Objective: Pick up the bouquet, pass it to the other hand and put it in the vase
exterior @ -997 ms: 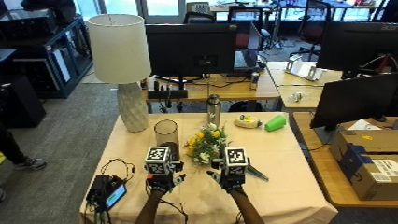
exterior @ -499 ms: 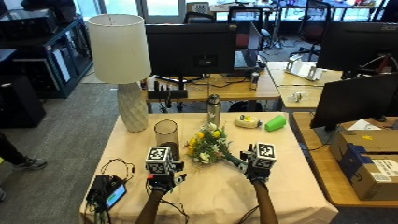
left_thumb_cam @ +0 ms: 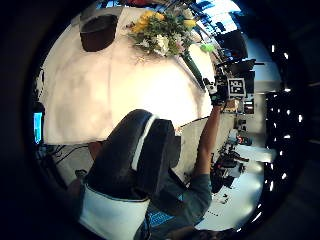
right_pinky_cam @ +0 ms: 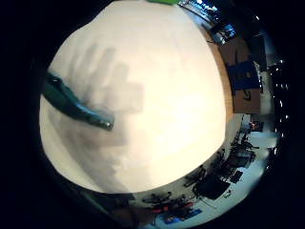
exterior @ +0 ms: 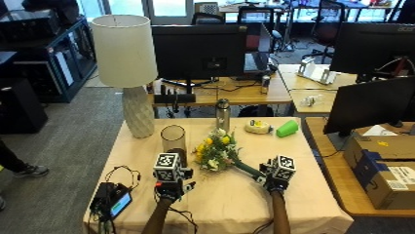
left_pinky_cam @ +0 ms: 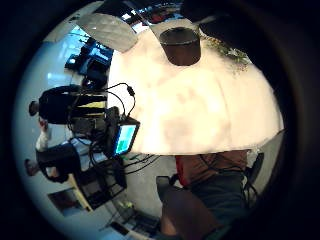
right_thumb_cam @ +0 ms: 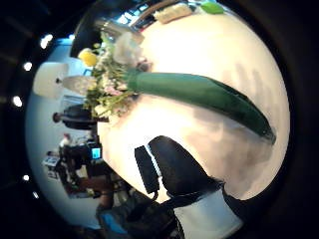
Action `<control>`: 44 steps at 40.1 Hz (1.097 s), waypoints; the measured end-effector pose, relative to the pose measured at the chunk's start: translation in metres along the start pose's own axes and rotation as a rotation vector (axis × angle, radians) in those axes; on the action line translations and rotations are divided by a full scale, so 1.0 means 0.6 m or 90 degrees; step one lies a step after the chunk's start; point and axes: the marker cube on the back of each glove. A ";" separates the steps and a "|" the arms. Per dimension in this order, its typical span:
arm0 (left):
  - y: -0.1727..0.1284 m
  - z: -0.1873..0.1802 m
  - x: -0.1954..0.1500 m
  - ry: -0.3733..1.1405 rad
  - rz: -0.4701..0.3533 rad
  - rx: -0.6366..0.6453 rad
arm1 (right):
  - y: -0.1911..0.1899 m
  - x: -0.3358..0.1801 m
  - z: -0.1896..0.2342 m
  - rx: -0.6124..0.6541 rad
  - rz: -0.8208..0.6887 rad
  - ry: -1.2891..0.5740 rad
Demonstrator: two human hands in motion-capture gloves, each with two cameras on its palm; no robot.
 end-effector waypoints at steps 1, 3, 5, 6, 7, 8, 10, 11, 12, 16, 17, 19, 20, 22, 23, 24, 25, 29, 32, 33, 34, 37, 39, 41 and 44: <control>0.003 -0.002 0.002 0.001 -0.001 -0.005 | 0.008 -0.010 0.006 -0.026 -0.023 -0.042; 0.009 -0.004 0.006 0.003 -0.005 -0.015 | 0.015 -0.032 0.016 -0.063 -0.090 -0.136; 0.011 -0.005 0.007 0.001 -0.009 -0.021 | 0.019 -0.045 0.026 -0.098 -0.142 -0.205; 0.010 -0.004 0.007 -0.001 -0.010 -0.021 | 0.020 -0.043 0.032 -0.117 -0.143 -0.210; 0.007 -0.003 0.006 -0.003 -0.010 -0.018 | 0.021 -0.036 0.039 -0.134 -0.126 -0.193; 0.005 -0.001 0.006 -0.004 -0.008 -0.014 | 0.022 -0.026 0.045 -0.148 -0.100 -0.167; 0.001 0.001 0.007 -0.004 -0.003 -0.009 | 0.024 -0.015 0.055 -0.168 -0.071 -0.142; -0.001 0.002 0.008 -0.002 -0.001 -0.006 | 0.024 -0.014 0.058 -0.173 -0.072 -0.149; -0.004 0.004 0.009 0.000 0.001 -0.003 | 0.024 -0.014 0.061 -0.172 -0.072 -0.156; -0.006 0.006 0.009 0.002 0.001 0.000 | 0.018 0.000 0.068 -0.137 -0.029 -0.132; -0.006 0.006 0.009 0.002 0.000 0.000 | 0.019 0.007 0.068 -0.132 -0.006 -0.113; -0.003 0.005 0.009 0.003 0.001 -0.005 | 0.020 0.019 0.067 -0.122 0.043 -0.075; -0.001 0.004 0.010 0.005 0.001 -0.007 | 0.017 0.021 0.066 -0.107 0.053 -0.069; 0.002 0.002 0.011 0.009 0.001 -0.008 | 0.010 0.019 0.062 -0.068 0.048 -0.073; 0.002 0.001 0.012 0.012 0.002 -0.006 | 0.009 0.018 0.059 -0.057 0.049 -0.073; 0.002 0.001 0.013 0.014 0.003 -0.004 | 0.013 0.017 0.055 -0.060 0.061 -0.071; 0.003 0.000 0.013 0.016 0.003 -0.004 | 0.021 0.015 0.051 -0.079 0.080 -0.070; 0.004 0.002 0.011 0.018 -0.001 -0.012 | 0.028 0.015 0.046 -0.092 0.101 -0.042; 0.000 0.005 0.010 0.023 0.004 -0.008 | -0.007 0.025 0.044 0.039 0.040 -0.005; -0.001 0.004 0.010 0.023 0.006 -0.004 | -0.015 0.029 0.042 0.066 0.033 0.009; -0.001 0.004 0.009 0.022 0.006 -0.003 | -0.018 0.033 0.042 0.077 0.033 0.022; 0.005 0.002 0.009 0.018 0.000 -0.011 | 0.003 0.041 0.048 0.016 0.062 0.046; 0.012 -0.001 0.011 0.020 -0.004 -0.020 | 0.015 0.045 0.052 -0.014 0.077 0.059; 0.011 0.001 0.010 0.021 -0.007 -0.024 | 0.008 0.047 0.054 0.015 0.078 0.065; -0.001 0.006 0.003 0.022 -0.008 -0.015 | -0.012 0.042 0.051 0.080 0.072 0.045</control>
